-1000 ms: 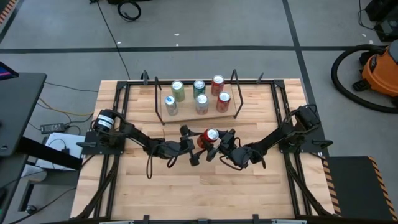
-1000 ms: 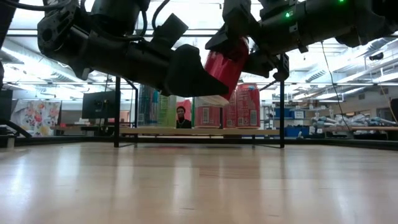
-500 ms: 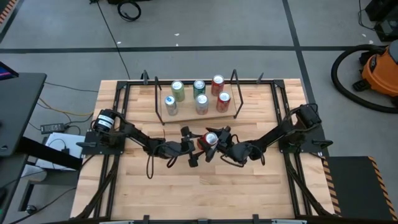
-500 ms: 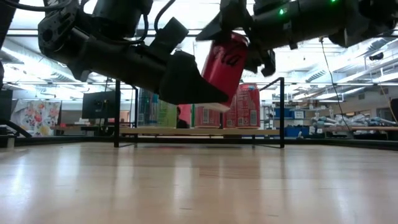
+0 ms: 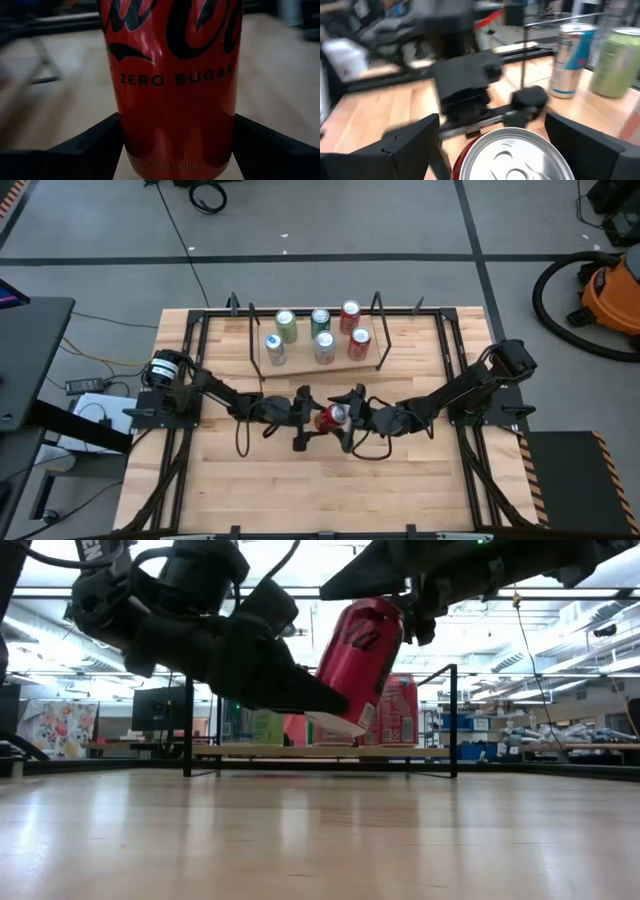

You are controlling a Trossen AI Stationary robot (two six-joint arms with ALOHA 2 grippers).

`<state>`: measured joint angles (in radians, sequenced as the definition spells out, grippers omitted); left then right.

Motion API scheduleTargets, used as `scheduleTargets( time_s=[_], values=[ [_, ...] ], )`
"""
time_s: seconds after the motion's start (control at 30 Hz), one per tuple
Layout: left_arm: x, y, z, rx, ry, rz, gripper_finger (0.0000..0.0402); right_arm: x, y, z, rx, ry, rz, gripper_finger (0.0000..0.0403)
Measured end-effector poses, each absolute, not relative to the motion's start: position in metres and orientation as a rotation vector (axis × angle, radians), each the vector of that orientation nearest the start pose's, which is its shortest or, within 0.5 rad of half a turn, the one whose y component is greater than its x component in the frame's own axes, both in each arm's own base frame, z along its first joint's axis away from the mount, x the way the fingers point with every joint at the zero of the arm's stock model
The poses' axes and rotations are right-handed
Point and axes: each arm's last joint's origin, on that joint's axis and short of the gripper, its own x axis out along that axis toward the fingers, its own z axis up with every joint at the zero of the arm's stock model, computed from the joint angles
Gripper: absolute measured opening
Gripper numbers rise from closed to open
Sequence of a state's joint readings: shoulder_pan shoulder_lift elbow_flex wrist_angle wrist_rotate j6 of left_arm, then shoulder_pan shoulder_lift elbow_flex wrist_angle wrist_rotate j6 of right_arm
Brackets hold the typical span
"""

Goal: Place canned beverage on shelf
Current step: Put the red-black soda can on the shelf

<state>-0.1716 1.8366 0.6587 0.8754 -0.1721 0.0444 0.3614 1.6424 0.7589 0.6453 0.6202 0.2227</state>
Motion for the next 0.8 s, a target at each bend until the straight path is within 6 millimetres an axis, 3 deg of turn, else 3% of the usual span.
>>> scheduleTargets(
  time_s=[0.23, 0.4, 0.8],
  values=[
    [0.328, -0.032, 0.125, -0.049, 0.320, -0.325, 0.0317, 0.325, 0.091, 0.193, 0.033, 0.348, -0.079, 0.0374],
    [0.328, -0.018, 0.125, -0.112, 0.326, -0.445, 0.0316, 0.333, 0.090, 0.203, 0.000, 0.471, -0.038, 0.0372],
    [0.328, -0.011, 0.128, -0.106, 0.304, -0.502, 0.0323, 0.339, 0.094, 0.225, -0.059, 0.641, -0.016, 0.0321]
  ],
)
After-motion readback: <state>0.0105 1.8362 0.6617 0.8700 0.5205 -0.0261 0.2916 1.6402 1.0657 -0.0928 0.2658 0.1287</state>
